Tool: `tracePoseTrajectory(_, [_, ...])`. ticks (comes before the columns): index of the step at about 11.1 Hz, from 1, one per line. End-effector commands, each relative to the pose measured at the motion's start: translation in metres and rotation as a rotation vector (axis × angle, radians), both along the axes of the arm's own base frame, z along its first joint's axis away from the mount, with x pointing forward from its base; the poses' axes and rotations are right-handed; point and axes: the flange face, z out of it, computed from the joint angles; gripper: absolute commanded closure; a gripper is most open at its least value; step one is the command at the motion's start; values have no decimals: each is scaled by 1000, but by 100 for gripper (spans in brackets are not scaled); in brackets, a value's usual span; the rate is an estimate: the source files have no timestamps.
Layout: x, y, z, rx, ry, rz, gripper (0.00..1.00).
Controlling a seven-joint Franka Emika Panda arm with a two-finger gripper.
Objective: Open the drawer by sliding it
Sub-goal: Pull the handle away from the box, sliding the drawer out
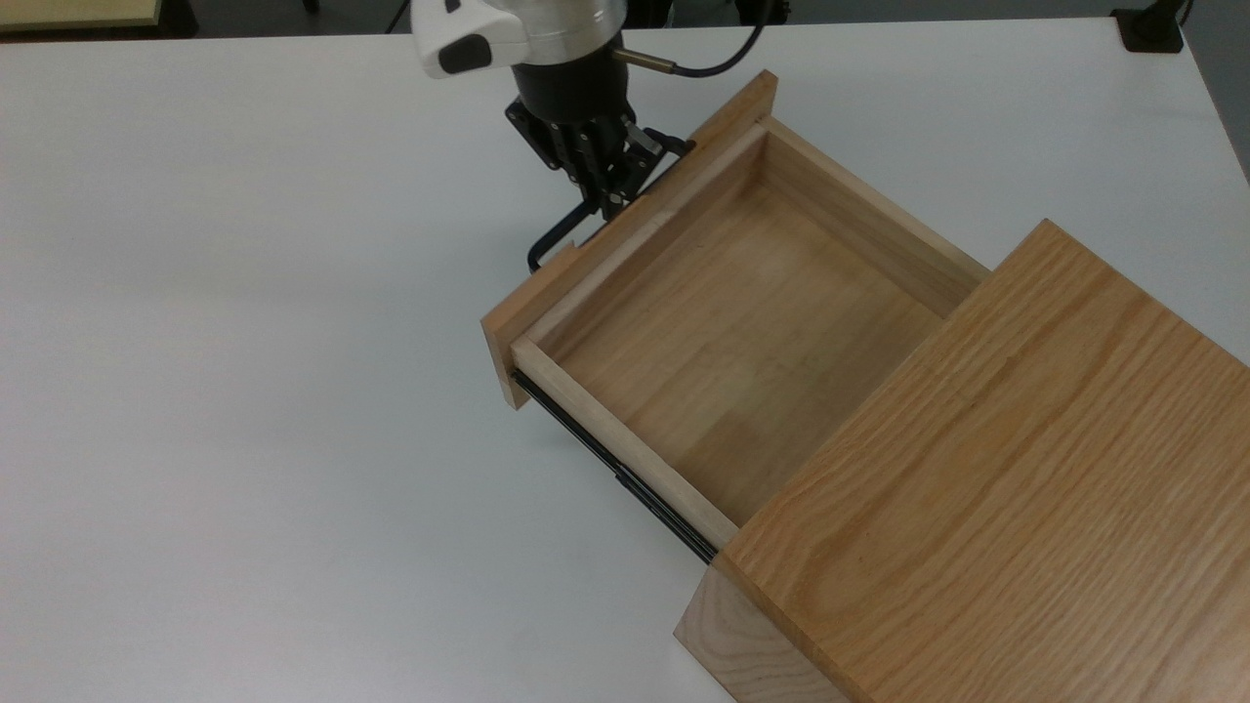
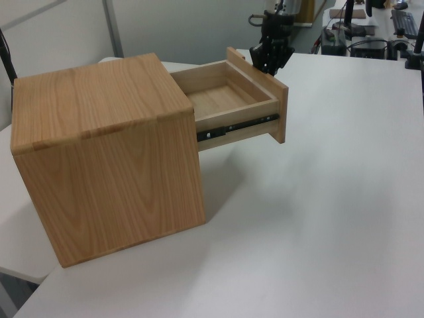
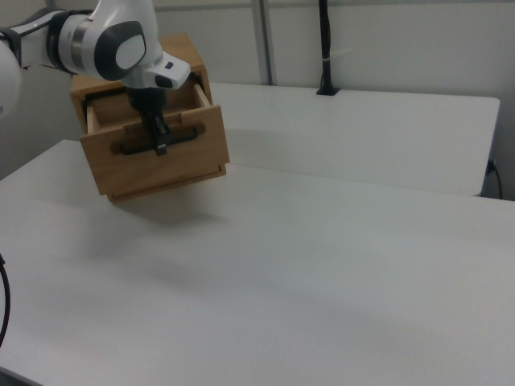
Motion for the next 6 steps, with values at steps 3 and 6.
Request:
tracePoseTrajectory(3, [-20,-42,-10,-49,74,75,98])
tracePoseTrajectory(6, [-26,-58,-3,-56,70,67,40])
